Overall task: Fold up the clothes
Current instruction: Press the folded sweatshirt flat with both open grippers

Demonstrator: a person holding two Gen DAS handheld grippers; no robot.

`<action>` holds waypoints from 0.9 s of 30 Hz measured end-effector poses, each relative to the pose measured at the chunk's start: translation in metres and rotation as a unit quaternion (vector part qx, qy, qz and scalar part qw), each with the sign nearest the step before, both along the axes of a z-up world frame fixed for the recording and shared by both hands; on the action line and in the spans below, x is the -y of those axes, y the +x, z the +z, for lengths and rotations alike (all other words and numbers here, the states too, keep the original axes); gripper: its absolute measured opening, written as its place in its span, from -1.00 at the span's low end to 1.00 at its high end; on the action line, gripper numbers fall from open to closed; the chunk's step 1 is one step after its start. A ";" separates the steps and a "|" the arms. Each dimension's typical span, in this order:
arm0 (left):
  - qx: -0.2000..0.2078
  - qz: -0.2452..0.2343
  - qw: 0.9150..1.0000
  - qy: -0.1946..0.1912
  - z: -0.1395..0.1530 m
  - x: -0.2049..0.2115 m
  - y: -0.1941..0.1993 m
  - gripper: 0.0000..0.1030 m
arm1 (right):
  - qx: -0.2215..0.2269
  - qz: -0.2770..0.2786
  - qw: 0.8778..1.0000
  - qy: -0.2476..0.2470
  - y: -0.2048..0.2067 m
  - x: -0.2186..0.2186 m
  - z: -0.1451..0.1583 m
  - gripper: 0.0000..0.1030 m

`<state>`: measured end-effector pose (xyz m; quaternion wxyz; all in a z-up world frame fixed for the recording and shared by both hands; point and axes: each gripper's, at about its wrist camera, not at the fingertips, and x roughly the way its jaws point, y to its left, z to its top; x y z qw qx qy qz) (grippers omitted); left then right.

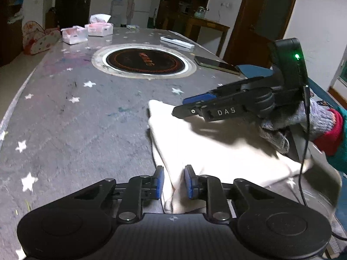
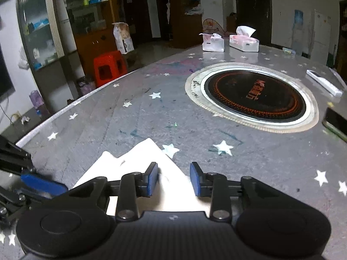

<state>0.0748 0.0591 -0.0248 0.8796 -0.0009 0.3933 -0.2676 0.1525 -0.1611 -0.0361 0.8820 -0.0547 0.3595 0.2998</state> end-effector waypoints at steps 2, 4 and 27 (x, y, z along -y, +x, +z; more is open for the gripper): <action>-0.011 -0.010 1.000 -0.007 0.000 -0.002 -0.008 -0.58 | -0.002 0.023 1.000 -0.003 -0.007 -0.002 0.001 -0.39; -0.019 -0.022 1.000 -0.010 0.001 -0.003 -0.021 -0.58 | 0.000 0.044 0.999 -0.011 -0.018 -0.007 0.002 -0.39; 0.038 -0.046 0.997 0.039 0.004 0.041 -0.042 -0.57 | 0.013 -0.037 0.999 -0.036 -0.111 0.070 0.017 -0.41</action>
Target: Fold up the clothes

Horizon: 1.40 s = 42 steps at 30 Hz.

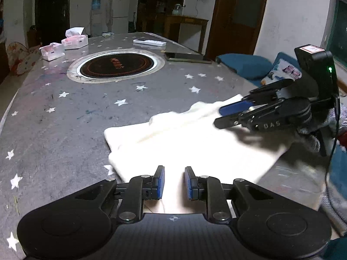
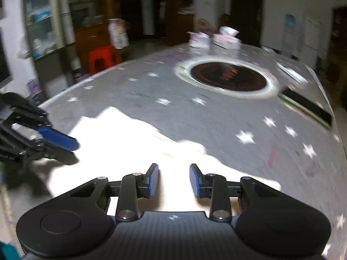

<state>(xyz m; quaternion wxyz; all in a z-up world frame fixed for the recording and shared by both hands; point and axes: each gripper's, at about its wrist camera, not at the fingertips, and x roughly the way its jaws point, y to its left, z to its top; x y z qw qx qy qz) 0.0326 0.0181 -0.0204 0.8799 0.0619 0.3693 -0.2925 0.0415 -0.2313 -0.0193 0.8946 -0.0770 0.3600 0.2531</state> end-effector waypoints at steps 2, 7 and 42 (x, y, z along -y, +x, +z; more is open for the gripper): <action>-0.005 0.005 1.000 -0.004 0.001 -0.002 0.002 -0.57 | -0.007 -0.024 1.000 0.019 0.003 0.013 -0.006 -0.43; 0.004 0.003 1.000 -0.009 0.012 0.009 0.007 -0.57 | 0.011 -0.039 0.998 0.049 0.004 0.019 0.007 -0.43; 0.039 -0.030 0.999 -0.011 0.011 0.045 -0.042 -0.55 | 0.043 -0.029 0.999 -0.015 -0.106 0.043 0.005 -0.56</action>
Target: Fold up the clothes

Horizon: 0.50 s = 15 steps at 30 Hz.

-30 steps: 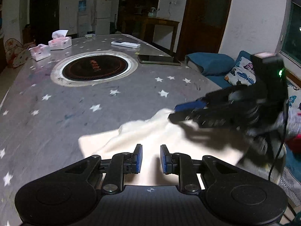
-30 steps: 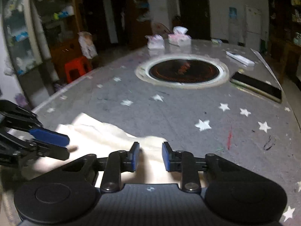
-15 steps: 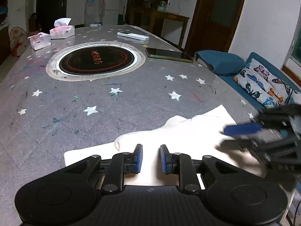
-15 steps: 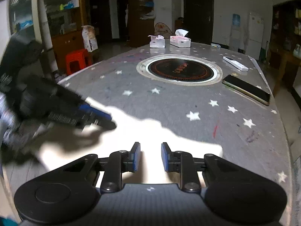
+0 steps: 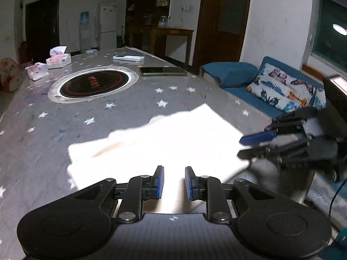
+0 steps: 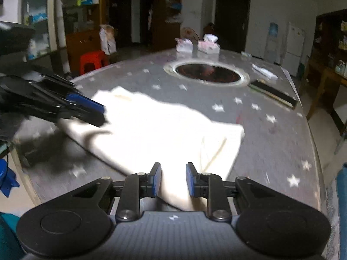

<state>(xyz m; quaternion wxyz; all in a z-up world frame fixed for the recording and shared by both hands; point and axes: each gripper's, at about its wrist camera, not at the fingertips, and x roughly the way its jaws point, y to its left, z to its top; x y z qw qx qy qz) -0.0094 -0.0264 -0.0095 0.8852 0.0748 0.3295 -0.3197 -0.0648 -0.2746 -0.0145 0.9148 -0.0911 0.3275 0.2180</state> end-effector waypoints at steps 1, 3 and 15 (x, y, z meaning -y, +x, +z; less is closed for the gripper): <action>-0.001 0.003 1.000 0.003 -0.003 -0.002 -0.003 -0.55 | 0.000 -0.002 1.000 0.000 -0.001 0.001 -0.003 -0.56; 0.001 0.016 1.000 0.006 -0.005 -0.006 -0.009 -0.55 | 0.000 -0.004 1.000 0.001 -0.001 0.001 -0.002 -0.55; -0.009 0.039 0.999 -0.003 -0.015 -0.025 -0.018 -0.55 | 0.006 0.049 0.999 -0.012 0.001 -0.029 0.006 -0.55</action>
